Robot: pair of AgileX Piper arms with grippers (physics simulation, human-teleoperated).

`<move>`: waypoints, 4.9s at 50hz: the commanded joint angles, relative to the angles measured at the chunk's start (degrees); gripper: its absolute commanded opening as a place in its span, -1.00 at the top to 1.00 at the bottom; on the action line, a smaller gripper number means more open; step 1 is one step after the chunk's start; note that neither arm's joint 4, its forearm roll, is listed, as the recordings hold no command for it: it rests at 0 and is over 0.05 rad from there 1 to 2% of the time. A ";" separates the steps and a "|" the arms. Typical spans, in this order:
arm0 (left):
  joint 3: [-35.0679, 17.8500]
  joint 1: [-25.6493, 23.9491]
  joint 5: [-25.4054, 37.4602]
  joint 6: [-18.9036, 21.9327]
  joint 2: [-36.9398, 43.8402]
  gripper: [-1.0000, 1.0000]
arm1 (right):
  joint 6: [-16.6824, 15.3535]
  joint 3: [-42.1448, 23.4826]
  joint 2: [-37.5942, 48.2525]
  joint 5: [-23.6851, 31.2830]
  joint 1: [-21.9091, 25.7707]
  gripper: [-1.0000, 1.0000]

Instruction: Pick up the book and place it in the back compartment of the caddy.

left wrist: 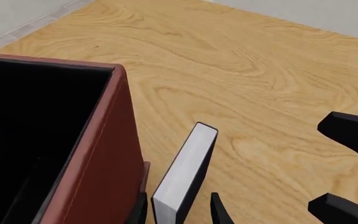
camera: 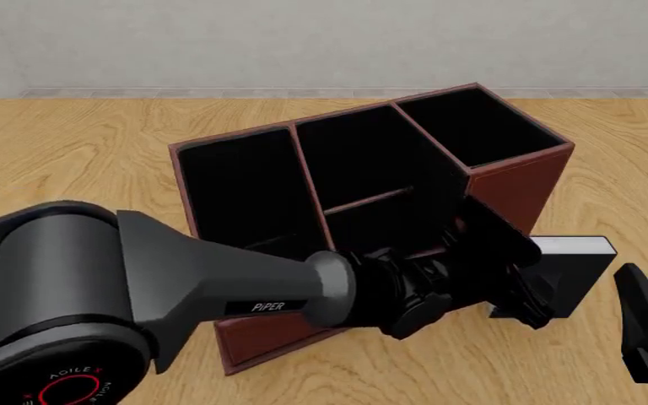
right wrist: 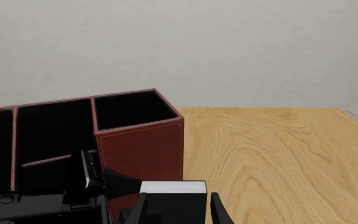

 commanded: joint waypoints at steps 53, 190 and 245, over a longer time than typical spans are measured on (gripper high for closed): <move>5.78 -1.77 -3.71 7.29 -4.12 1.00 | 0.00 0.00 -0.02 0.00 0.00 -1.00; 30.52 -0.89 -8.76 5.05 -26.13 1.00 | 0.00 0.00 0.00 0.00 0.00 -1.00; 37.01 5.37 0.33 9.84 -51.95 1.00 | 0.01 0.00 0.01 0.00 0.01 -1.00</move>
